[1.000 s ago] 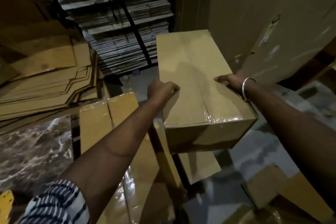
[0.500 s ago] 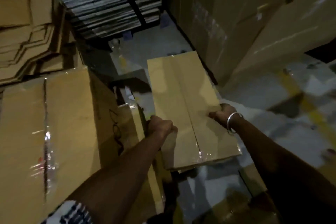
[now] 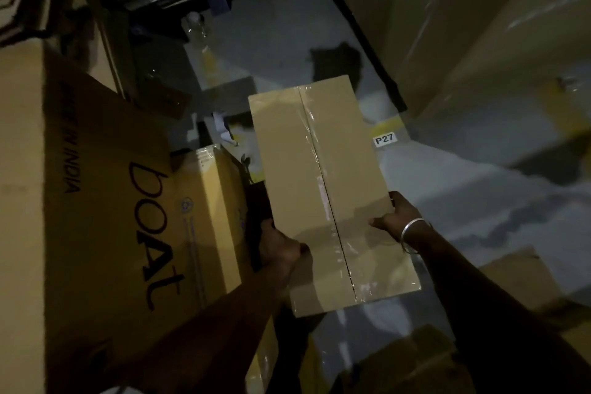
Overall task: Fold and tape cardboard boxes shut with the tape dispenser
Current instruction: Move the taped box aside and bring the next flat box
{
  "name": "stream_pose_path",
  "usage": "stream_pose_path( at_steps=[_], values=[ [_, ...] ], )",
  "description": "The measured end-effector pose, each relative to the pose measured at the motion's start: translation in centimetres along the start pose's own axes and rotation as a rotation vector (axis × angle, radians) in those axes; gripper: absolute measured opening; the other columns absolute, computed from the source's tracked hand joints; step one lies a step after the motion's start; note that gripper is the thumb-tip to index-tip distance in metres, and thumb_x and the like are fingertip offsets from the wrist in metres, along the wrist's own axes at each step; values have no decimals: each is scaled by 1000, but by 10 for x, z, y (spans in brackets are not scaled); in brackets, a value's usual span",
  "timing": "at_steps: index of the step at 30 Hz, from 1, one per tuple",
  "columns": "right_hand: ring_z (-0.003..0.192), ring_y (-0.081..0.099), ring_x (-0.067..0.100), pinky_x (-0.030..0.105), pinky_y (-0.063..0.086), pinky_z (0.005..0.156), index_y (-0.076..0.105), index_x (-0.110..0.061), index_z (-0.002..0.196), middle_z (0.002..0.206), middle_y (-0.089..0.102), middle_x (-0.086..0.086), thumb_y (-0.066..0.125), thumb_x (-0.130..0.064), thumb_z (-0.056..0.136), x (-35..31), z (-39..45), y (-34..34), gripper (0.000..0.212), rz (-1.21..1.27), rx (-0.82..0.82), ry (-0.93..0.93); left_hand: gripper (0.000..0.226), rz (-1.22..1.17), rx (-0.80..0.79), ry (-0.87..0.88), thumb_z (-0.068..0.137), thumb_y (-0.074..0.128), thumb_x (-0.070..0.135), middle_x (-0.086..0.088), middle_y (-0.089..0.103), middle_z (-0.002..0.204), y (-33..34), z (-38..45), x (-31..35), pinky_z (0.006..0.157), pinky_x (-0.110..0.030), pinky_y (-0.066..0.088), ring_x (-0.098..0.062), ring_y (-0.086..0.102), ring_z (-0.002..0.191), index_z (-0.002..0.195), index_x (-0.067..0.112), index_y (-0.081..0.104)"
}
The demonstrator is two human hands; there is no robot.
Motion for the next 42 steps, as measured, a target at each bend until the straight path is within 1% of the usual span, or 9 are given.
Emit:
stream_pose_path(
  at_steps=[5, 11, 13, 17, 19, 24, 29, 36, 42],
  values=[
    [105, 64, 29, 40, 53, 95, 60, -18, 124, 114, 69, 6, 87, -21, 71, -1, -1, -2, 60, -10, 4, 17, 86, -43, -60, 15, 77, 86, 18, -10, 58, 135, 1, -9, 0, 96, -34, 45, -31, 55, 123, 148, 14, 38],
    [110, 61, 31, 31, 48, 91, 56, -16, 128, 116, 66, 9, 83, -21, 75, -4, -10, -2, 60, -42, 15, 75, 70, -81, -170, 94, 79, 83, 13, -2, 60, 124, 5, -19, 6, 95, -29, 43, -22, 54, 121, 138, 20, 47],
    [114, 60, 35, 34, 48, 93, 51, -12, 133, 121, 65, 13, 82, -21, 77, -9, -18, 2, 65, -65, 26, 91, 62, -61, -167, 94, 81, 82, 18, -5, 61, 126, -2, -21, 14, 93, -30, 44, -25, 56, 120, 135, 19, 50],
    [124, 53, 42, 48, 48, 103, 29, -10, 150, 137, 50, 20, 79, -33, 77, -36, -57, 9, 92, -112, 92, 124, 50, -29, -149, 77, 89, 68, 6, -12, 61, 129, -30, -36, 43, 92, -34, 51, -30, 59, 116, 135, 7, 49],
    [128, 49, 43, 51, 45, 104, 27, -11, 152, 140, 46, 21, 73, -36, 82, -57, -82, 10, 89, -148, 152, 121, 44, -42, -164, 130, 92, 63, 5, -10, 61, 127, -51, -51, 65, 85, -28, 47, -29, 59, 115, 134, 6, 50],
    [124, 57, 37, 34, 43, 100, 60, -3, 130, 129, 64, 21, 67, -26, 90, -144, -156, 13, 47, -47, 110, -23, 39, -70, -162, 293, 90, 64, 11, -7, 61, 124, -123, -96, 115, 77, -21, 38, -29, 59, 115, 127, 8, 53],
    [110, 65, 34, 32, 49, 91, 72, -13, 111, 110, 73, 15, 67, -29, 87, -242, -233, 15, 30, 14, 178, -198, 33, -260, -66, 411, 90, 66, 12, -2, 66, 120, -214, -141, 139, 90, -29, 50, -23, 62, 109, 122, 14, 62],
    [102, 66, 38, 37, 52, 86, 74, -11, 102, 104, 74, 17, 64, -22, 90, -362, -337, 42, 20, -1, 296, -473, 18, -447, 78, 625, 93, 63, 6, 0, 70, 104, -365, -167, 121, 65, -1, 40, -10, 62, 93, 107, 17, 66],
    [89, 66, 35, 30, 41, 67, 71, -15, 90, 85, 71, 11, 65, -25, 90, -444, -428, 133, 11, -32, 365, -620, 15, -597, 141, 651, 89, 65, 9, -2, 73, 102, -503, -143, 54, 86, -31, 51, -19, 66, 97, 102, 15, 70]
  ],
)
Point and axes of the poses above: each hand's wrist, its own z-axis towards the middle knuckle, its own y-axis out of the palm, x = y × z, the point moved 3 cm from there along z, towards the middle knuckle
